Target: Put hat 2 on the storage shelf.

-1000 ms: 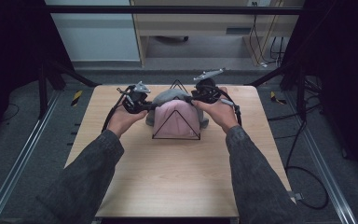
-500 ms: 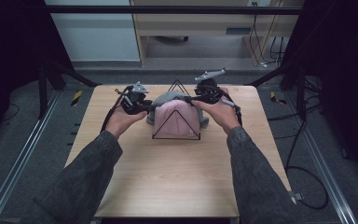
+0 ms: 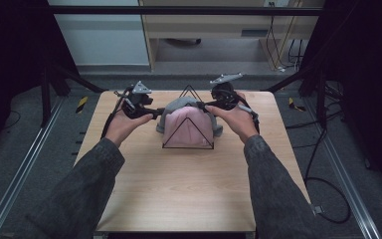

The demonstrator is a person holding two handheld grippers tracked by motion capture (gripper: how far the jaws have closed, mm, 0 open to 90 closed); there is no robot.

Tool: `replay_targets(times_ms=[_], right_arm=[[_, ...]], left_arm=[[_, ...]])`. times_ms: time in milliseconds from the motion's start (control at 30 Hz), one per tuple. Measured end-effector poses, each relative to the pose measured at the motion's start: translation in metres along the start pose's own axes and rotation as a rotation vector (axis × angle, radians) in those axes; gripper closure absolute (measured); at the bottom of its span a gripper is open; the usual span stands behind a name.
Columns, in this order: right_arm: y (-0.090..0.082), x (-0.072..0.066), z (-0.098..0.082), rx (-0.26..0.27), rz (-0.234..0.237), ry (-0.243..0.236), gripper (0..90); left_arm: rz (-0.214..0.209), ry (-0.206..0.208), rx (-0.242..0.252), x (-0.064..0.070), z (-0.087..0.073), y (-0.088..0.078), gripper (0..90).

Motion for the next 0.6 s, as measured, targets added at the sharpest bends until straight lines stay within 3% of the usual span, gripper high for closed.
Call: replay_targets(times_ms=[233, 367, 600], right_arm=[[-0.005, -0.001, 0.000, -0.007, 0.005, 0.022, 21.9], [-0.012, -0.004, -0.003, 0.001, -0.004, 0.017, 20.0], [-0.030, -0.009, -0.029, 0.023, -0.014, 0.041, 16.5]], left_arm=[[-0.009, -0.034, 0.006, -0.001, 0.001, -0.009, 19.2], [-0.010, -0.019, -0.017, 0.006, -0.006, -0.017, 14.6], [-0.016, 0.007, -0.041, 0.024, -0.038, -0.036, 10.5]])
Point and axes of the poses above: each handheld gripper's, and its own axes: y roughly forward along the jaws, z roughly out of its top, x roughly to its right, the point moved 10 cm from there along y, roughly forward along the jaws, and after that the axes turned 9 degrees about -x, right-handed, at the moved point
